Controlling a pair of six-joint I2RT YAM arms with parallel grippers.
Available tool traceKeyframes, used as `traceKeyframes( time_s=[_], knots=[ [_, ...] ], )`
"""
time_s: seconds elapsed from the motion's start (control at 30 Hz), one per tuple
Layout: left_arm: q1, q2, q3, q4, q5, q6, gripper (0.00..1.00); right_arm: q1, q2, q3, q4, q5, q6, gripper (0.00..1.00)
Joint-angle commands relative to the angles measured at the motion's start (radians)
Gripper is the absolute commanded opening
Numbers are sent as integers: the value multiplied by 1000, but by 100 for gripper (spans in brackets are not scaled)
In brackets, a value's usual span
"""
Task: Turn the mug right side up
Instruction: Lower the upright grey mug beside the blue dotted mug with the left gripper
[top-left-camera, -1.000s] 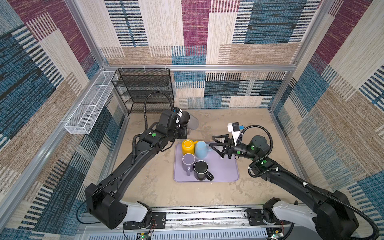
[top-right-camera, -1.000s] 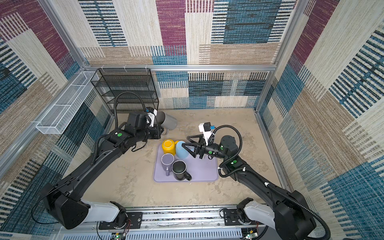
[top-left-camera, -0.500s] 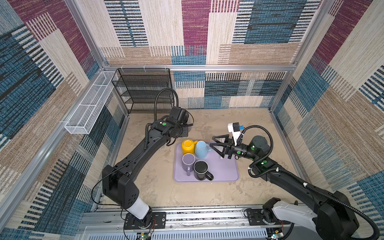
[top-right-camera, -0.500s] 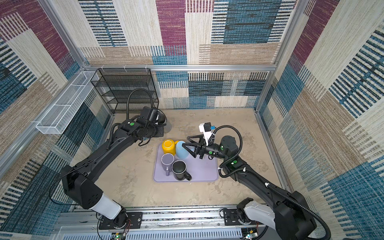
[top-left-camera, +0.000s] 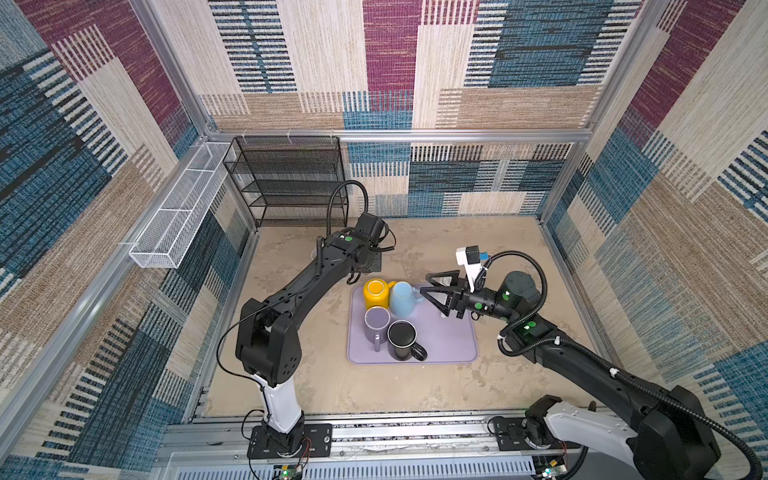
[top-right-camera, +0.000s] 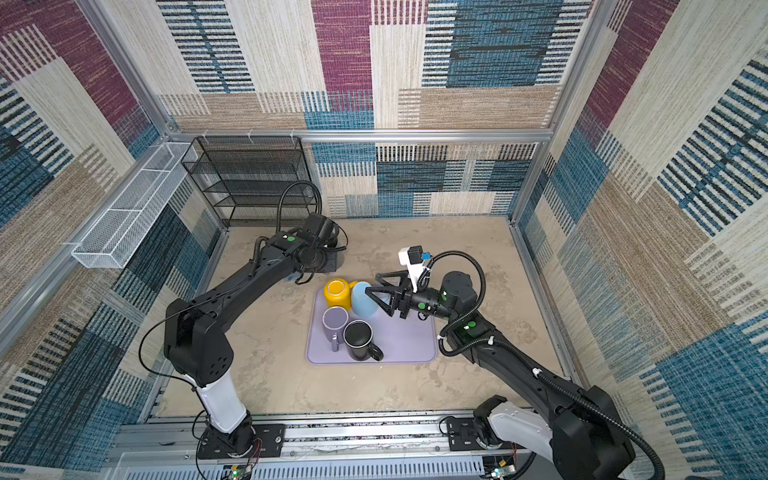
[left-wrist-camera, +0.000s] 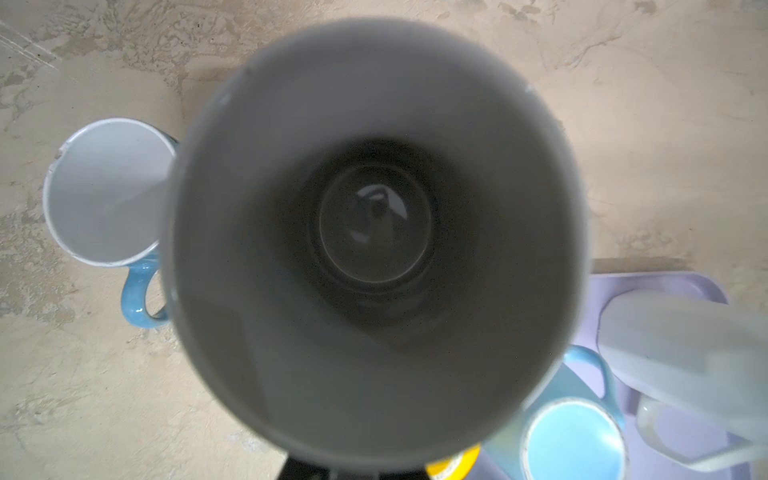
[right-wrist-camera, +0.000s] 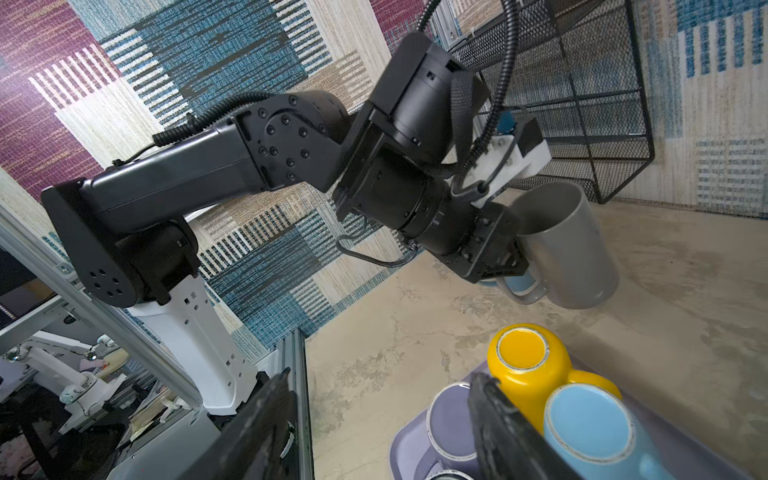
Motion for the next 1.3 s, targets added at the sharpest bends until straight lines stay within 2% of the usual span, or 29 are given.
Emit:
traceKeyframes(
  time_s=[0.0,0.37,0.63,1.27],
  knots=[
    [12,18,19,58,-49,-21,0,-1,1,5,-6,12,-15,70],
    [69,70,-11,135,-15,4,0,0,39,11,12,4,-10,70],
    [101,112,9,128,1,27,0,-1,58,14,20,2,-7,70],
    [126,148,5,122,12,30,0,-1,85,17,42,-1,5,69]
  ],
)
